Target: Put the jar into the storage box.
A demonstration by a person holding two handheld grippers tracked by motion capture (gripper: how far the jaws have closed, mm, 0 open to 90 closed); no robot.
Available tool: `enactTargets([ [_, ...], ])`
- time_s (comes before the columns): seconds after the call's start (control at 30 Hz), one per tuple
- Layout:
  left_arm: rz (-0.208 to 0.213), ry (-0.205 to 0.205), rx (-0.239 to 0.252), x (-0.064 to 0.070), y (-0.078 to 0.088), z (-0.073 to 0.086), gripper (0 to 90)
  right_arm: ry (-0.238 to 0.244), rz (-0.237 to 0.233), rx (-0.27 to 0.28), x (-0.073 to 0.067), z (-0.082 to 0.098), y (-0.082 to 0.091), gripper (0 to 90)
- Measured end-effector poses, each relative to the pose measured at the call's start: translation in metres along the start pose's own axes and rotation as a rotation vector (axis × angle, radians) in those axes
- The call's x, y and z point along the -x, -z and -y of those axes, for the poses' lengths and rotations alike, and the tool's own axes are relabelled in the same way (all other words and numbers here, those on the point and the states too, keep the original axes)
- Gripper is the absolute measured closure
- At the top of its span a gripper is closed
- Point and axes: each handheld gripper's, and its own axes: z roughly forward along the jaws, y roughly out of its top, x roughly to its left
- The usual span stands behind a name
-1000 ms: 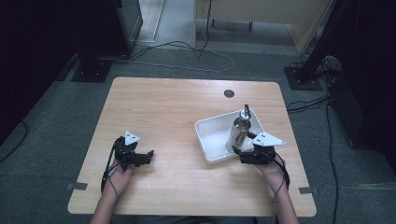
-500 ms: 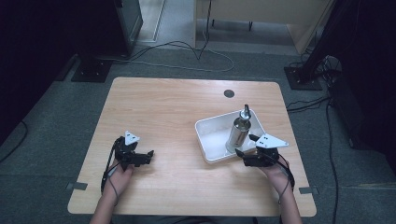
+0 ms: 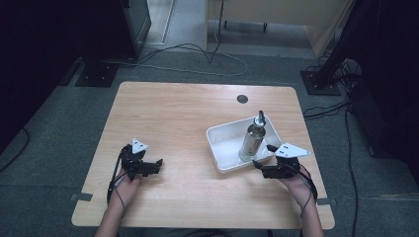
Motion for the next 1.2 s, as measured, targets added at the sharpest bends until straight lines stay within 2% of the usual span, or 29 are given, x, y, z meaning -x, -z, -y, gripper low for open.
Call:
enactTargets([
  [0.4, 0.000, 0.000, 0.000, 0.000, 0.000, 0.000, 0.0, -0.023, -0.003, -0.029, 0.008, 0.008, 0.007, 18.7],
  [0.67, 0.000, 0.000, 0.000, 0.000, 0.000, 0.000, 0.0, -0.017, 0.006, -0.051, 0.010, 0.012, 0.009, 18.7],
  [0.97, 0.000, -0.001, -0.001, 0.000, 0.000, 0.000, 0.0, -0.024, 0.008, -0.042, 0.013, 0.014, 0.014, 18.7],
  [1.2, 0.000, 0.000, 0.000, 0.000, 0.000, 0.000, 0.0, -0.033, 0.027, -0.050, 0.017, 0.019, 0.018, 18.7],
])
